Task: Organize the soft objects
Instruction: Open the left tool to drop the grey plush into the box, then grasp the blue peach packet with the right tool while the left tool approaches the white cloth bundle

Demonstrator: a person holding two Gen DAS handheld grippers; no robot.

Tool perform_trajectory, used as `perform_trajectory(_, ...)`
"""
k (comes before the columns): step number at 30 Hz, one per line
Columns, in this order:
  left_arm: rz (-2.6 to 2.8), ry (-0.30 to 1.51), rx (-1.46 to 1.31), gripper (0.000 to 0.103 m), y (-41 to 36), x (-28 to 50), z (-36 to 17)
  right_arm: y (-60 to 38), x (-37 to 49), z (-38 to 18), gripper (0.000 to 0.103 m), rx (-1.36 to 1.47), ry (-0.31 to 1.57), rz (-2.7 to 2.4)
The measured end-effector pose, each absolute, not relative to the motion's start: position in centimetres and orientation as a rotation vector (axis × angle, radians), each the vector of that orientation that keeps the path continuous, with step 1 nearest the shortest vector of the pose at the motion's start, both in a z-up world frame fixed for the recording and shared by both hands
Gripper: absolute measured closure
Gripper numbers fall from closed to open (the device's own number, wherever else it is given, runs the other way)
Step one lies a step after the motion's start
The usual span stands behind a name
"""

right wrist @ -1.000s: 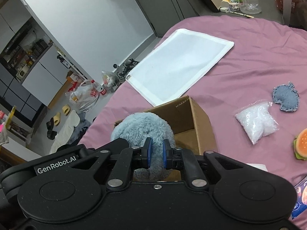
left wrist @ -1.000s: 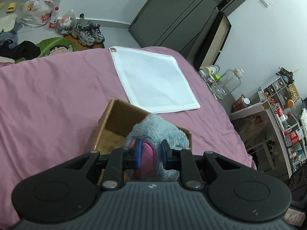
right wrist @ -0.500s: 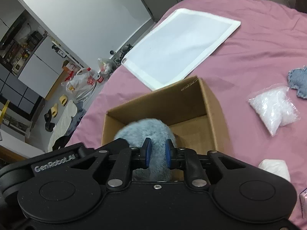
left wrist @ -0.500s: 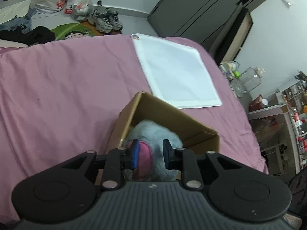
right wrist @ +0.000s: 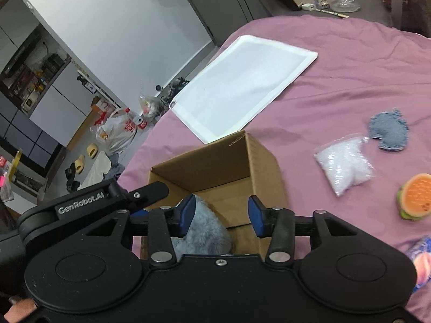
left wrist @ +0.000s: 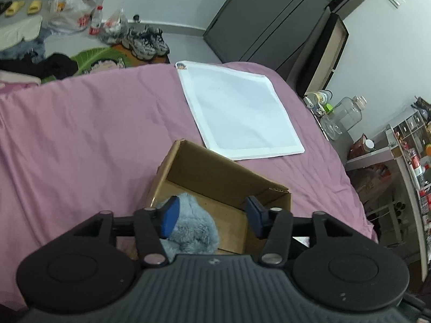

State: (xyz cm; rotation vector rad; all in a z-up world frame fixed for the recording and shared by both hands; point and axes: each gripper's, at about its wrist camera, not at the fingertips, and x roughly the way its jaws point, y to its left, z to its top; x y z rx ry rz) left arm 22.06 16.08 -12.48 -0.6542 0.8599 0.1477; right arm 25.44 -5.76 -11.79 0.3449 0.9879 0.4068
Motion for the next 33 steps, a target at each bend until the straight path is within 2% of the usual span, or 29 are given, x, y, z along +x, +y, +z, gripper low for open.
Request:
perform_trajectory(1,0.148,0.856,-0.642,0.045,15.8,22.0,-12.2,-6.2,25.1,-11.5,0.051,0.337,0.982,0.397)
perform_trajectory(8,0.125,0.813,-0.534,0.037,12.9,21.6,-10.0,-10.4,23.0,-9.9,0.048,0.345,0.936,0.336)
perform_trajectory(10,0.126,0.802,-0.496,0.035,11.7,21.5,-9.4,-11.9,22.4,-9.7,0.041,0.364,0.920,0.313)
perform_trajectory(16,0.065,0.809,-0.406,0.033,7.6,20.9,-8.0,-16.6,20.6,-9.3,0.033,0.400,0.885,0.259)
perform_trajectory(33,0.001,0.882,-0.303,0.031,-2.0,17.4,-7.3,-26.7,17.6,-12.0,0.032,0.557,0.921,0.196)
